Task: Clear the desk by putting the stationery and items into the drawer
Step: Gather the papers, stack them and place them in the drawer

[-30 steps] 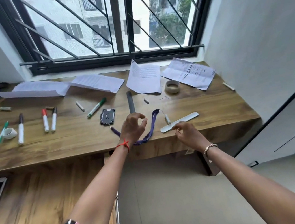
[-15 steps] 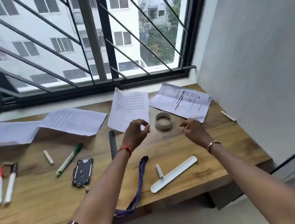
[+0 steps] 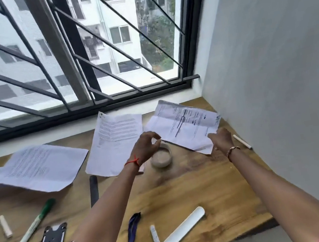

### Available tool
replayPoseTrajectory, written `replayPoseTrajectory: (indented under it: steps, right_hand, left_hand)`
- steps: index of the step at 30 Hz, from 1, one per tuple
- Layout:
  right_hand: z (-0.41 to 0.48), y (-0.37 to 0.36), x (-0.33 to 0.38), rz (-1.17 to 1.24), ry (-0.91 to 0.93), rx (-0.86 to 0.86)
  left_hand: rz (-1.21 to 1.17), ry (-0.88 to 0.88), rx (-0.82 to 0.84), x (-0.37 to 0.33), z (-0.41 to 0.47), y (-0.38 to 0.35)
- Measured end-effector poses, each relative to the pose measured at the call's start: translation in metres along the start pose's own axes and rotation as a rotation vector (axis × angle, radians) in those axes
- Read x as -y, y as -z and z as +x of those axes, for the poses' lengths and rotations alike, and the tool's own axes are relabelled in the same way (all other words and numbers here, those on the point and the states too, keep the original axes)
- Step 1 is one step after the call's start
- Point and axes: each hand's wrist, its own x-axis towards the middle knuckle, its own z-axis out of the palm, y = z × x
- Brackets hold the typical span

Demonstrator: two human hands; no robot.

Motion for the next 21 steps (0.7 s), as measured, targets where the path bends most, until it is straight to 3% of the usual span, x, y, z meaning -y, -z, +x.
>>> replayPoseTrajectory:
  steps: [4,9,21]
  right_hand:
    - [0.051,0.001,-0.004,0.119,-0.126,0.008]
    - [0.103,-0.003,-0.009,0.154,-0.134,-0.017]
    - [0.166,-0.022,-0.010,-0.036,-0.349,-0.074]
  left_hand:
    - [0.049,0.009,0.064,-0.002,0.043,-0.012]
    - [0.060,0.028,0.108,-0.001,0.084,-0.035]
    - [0.074,0.056,0.130,0.004,0.135,-0.063]
